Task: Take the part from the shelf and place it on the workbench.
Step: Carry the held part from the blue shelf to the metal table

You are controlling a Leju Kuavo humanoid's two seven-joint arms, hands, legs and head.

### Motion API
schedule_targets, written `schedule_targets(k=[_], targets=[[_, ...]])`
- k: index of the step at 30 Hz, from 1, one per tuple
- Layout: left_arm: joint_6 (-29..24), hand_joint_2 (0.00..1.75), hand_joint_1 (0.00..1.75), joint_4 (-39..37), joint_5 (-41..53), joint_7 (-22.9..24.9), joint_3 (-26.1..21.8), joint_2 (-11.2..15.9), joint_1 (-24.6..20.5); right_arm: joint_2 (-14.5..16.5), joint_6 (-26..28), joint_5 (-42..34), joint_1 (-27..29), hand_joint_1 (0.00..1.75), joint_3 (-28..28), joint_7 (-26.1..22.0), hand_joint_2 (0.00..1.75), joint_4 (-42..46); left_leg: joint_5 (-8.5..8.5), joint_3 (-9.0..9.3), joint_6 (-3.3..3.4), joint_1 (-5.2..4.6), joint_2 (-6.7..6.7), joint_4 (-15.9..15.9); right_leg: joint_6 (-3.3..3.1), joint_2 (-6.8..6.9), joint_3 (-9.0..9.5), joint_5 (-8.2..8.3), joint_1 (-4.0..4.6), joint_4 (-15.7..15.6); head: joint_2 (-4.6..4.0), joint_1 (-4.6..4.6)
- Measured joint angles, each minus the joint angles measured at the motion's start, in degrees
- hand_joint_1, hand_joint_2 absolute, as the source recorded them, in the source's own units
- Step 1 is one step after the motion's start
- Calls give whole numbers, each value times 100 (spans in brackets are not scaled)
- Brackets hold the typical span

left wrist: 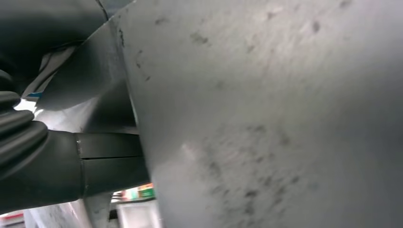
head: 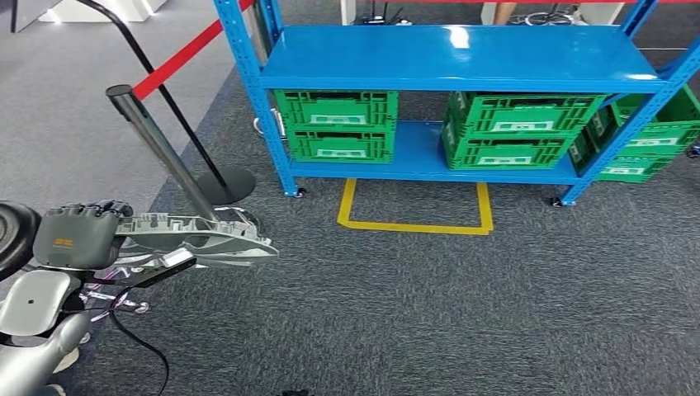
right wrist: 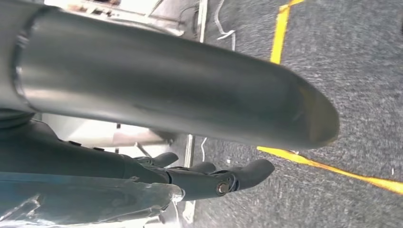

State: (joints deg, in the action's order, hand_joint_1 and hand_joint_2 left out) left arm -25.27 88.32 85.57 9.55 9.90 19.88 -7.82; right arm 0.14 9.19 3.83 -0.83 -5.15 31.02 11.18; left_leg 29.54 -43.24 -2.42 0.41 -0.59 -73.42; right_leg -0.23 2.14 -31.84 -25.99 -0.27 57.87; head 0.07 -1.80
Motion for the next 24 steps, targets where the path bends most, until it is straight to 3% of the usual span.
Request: schedule_targets(k=[1,2,4,5,6,8,9,11,12,13,14,15,16,17,18,20,22,23,24], targets=[[-1,175,175,7,-29,-1,-4,10,16,0,0,16,-1,0,-4,0,0,1,-62,99,-8,10,15,86,10,74,-18,12,-2,1,0,1],[-2,175,175,21,-67,-3,-15,26,33,1,-1,33,-5,0,-10,0,0,1,-204,314,-10,15,64,391,21,147,-26,20,-4,2,0,1],[-5,175,175,72,-164,-25,-57,74,63,0,1,72,-16,0,-34,-1,0,1,-460,836,2,-6,317,1228,62,280,-33,21,18,17,0,-6],[-8,175,175,100,-212,-39,-82,97,76,-1,1,84,-20,0,-48,-1,0,1,-517,994,31,-22,417,1512,88,342,-38,18,38,27,0,-5],[-10,175,175,121,-252,-57,-109,117,96,-2,1,91,-22,0,-62,-1,0,1,-524,1055,68,-39,465,1654,115,405,-41,15,60,33,0,-3],[-13,175,175,143,-298,-84,-155,155,160,-3,-2,93,-33,0,-84,0,0,1,-531,1020,166,-52,350,1681,166,525,-37,11,70,29,0,4],[-13,175,175,151,-312,-95,-178,173,193,-3,-3,92,-43,0,-91,0,0,1,-549,1004,208,-47,284,1687,200,476,-51,-21,58,53,0,7],[-10,175,175,166,-339,-111,-208,198,212,-1,-9,91,-59,0,-100,-9,0,1,-590,978,293,-27,156,1702,258,164,-192,-252,29,376,0,21],[-8,175,175,172,-349,-123,-217,200,209,-1,-10,90,-60,0,-103,-19,0,1,-603,961,321,-23,91,1701,273,-30,-345,-448,20,721,0,33],[-5,175,175,173,-358,-138,-221,198,203,-1,-10,91,-57,0,-105,-28,0,1,-615,941,344,-28,19,1700,274,-141,-525,-650,20,1140,0,40],[-1,175,175,173,-369,-156,-221,192,200,-3,-8,92,-54,0,-106,-34,0,1,-626,923,357,-34,-60,1698,271,-189,-690,-793,23,1505,0,43],[5,175,175,173,-376,-175,-221,187,199,-4,-4,93,-51,0,-107,-38,0,1,-638,908,363,-40,-143,1695,265,-208,-782,-835,27,1706,0,43],[11,175,175,173,-385,-191,-221,183,197,-5,-3,94,-53,0,-109,-37,0,1,-651,899,362,-42,-230,1692,254,-219,-761,-756,28,1668,0,43],[16,175,175,173,-388,-204,-221,179,194,-5,-3,95,-59,0,-114,-37,0,1,-661,895,355,-42,-315,1688,240,-246,-624,-578,24,1394,0,43],[20,175,175,173,-390,-212,-221,176,188,-5,-3,95,-66,0,-119,-37,0,1,-670,892,343,-39,-396,1682,227,-324,-415,-365,15,979,0,44],[26,175,175,174,-392,-216,-221,173,161,-7,-3,96,-80,0,-128,-48,0,1,-694,858,301,-42,-533,1658,215,-562,-67,-136,-18,277,0,38],[29,175,175,178,-392,-216,-221,173,130,-7,-2,96,-96,0,-132,-85,0,1,-740,799,227,-24,-661,1653,202,-648,35,-131,-18,83,0,36],[31,175,175,180,-392,-217,-221,173,122,-7,-2,96,-104,0,-134,-102,0,1,-768,776,187,-7,-729,1662,183,-589,44,-113,-10,77,0,37],[33,175,175,181,-392,-220,-220,174,120,-6,-2,96,-113,0,-136,-113,0,1,-772,754,152,2,-715,1658,150,-521,50,-91,-10,64,0,38]])
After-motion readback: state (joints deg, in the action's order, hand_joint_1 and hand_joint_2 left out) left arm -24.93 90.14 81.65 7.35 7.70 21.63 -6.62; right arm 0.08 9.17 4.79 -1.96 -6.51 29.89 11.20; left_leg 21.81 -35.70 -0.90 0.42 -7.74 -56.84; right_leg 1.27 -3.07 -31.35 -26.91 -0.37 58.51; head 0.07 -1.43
